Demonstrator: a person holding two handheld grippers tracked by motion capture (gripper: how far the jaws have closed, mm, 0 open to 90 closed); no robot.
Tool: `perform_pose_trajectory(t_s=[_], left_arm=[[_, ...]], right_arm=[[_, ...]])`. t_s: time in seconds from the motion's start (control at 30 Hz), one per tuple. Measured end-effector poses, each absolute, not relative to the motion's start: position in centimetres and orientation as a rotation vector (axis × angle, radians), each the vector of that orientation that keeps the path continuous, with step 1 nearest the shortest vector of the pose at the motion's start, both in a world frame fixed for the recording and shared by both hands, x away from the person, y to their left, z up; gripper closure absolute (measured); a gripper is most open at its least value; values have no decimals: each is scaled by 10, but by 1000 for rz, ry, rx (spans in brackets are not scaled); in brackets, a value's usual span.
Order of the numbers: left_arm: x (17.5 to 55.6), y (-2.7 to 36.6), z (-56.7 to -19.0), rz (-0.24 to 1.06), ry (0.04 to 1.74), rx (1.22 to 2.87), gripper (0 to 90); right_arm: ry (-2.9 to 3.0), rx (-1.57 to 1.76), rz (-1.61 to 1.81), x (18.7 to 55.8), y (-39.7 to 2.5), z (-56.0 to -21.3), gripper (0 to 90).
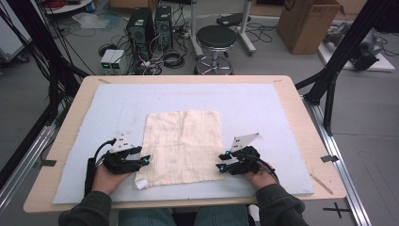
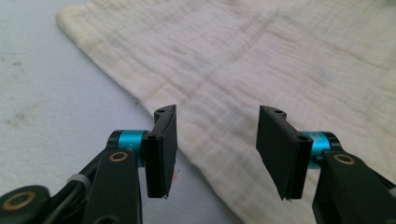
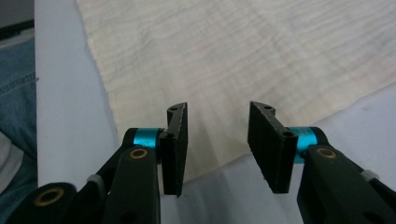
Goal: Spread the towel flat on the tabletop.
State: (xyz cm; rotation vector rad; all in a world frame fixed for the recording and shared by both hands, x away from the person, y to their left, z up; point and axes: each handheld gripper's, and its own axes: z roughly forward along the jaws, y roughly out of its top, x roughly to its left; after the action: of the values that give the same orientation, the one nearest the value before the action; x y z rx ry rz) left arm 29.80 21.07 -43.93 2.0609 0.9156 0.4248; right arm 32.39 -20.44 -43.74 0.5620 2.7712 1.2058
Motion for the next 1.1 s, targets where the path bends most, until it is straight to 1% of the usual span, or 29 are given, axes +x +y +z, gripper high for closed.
perform_pose_trajectory(t_s=[0.03,0.07,0.27,0.3,0.97,1.0,1.07,1.1], left_arm=[[298,210,-440,421,915,2069,484],[299,210,-441,421,915,2072,483],[299,208,-443,424,909,2098,476],[300,208,-443,428,911,2098,476],[299,209,-442,423,897,2097,470],[298,208,-442,420,900,2088,469],[298,208,-441,422,896,2081,467],[298,209,-440,423,893,2084,466]], right_arm=[[2783,560,1177,324,-203,-439,603],[2773,556,1177,324,-202,-439,636],[2773,566,1164,328,-205,-439,864],[2770,563,1171,329,-205,-439,871],[2788,557,1162,307,-215,-435,873],[2785,559,1172,307,-216,-435,859],[2775,580,1226,308,-218,-435,761],[2776,585,1254,308,-218,-435,749]])
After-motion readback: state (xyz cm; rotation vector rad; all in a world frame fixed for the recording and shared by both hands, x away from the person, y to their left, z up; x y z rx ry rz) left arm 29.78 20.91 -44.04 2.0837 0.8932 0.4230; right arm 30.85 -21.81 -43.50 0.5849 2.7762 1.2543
